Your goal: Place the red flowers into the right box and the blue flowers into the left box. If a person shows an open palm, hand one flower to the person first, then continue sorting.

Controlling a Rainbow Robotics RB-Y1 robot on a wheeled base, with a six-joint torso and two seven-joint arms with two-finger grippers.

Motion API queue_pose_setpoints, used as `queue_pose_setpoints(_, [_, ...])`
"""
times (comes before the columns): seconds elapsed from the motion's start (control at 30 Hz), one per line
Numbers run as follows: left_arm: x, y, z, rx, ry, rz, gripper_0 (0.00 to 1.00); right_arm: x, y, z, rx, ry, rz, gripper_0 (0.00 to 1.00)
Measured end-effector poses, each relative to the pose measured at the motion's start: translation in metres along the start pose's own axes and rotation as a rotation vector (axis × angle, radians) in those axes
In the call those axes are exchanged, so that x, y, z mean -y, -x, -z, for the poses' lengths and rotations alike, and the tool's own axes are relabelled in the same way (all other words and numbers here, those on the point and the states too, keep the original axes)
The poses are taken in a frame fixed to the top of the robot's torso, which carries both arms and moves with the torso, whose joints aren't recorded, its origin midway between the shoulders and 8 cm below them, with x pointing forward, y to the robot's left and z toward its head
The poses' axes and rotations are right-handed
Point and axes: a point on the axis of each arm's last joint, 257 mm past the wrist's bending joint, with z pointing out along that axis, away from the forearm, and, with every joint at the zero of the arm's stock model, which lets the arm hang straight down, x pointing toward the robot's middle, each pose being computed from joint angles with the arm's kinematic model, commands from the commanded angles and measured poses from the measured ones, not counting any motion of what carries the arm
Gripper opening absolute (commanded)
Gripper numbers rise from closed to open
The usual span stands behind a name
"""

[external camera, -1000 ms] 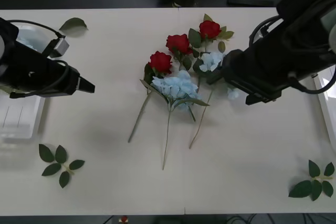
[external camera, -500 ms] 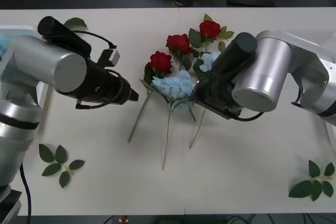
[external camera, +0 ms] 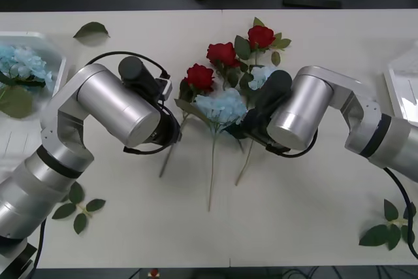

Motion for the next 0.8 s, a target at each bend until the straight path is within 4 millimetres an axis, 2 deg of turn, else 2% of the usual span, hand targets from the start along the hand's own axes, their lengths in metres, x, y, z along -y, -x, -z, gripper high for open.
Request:
queue_pose_setpoints(0.17, [0.002,0.002,-0.012,-0.025,0.019,0.004,1.00,0.006,-0.001,-0.020,0.009,-0.013,-0.003,1.00])
queue_pose_setpoints(0.27, [0.004,0.006,-0.019,-0.019,0.025,0.013,1.00,0.004,0.001,-0.025,0.013,-0.009,-0.007,1.00])
queue_pose_setpoints(0.4, [0.007,0.003,-0.026,-0.040,0.024,0.021,1.00,0.005,0.002,-0.026,0.015,-0.008,-0.002,1.00])
queue_pose_setpoints(0.47, [0.006,0.001,-0.029,-0.048,0.028,0.023,1.00,0.005,0.003,-0.026,0.017,-0.008,-0.001,0.89])
queue_pose_setpoints(0.53, [0.003,-0.003,-0.032,-0.056,0.044,0.016,1.00,0.005,0.004,-0.026,0.021,-0.008,0.001,0.59])
queue_pose_setpoints(0.6, [0.003,-0.007,-0.035,-0.062,0.062,-0.002,1.00,0.005,0.005,-0.026,0.025,-0.009,0.003,0.41])
queue_pose_setpoints(0.67, [0.005,-0.012,-0.038,-0.071,0.071,-0.021,1.00,0.005,0.005,-0.026,0.025,-0.009,0.003,0.02])
queue_pose_setpoints(0.8, [0.007,-0.019,-0.042,-0.087,0.077,-0.037,1.00,0.005,0.005,-0.026,0.025,-0.009,0.006,0.00])
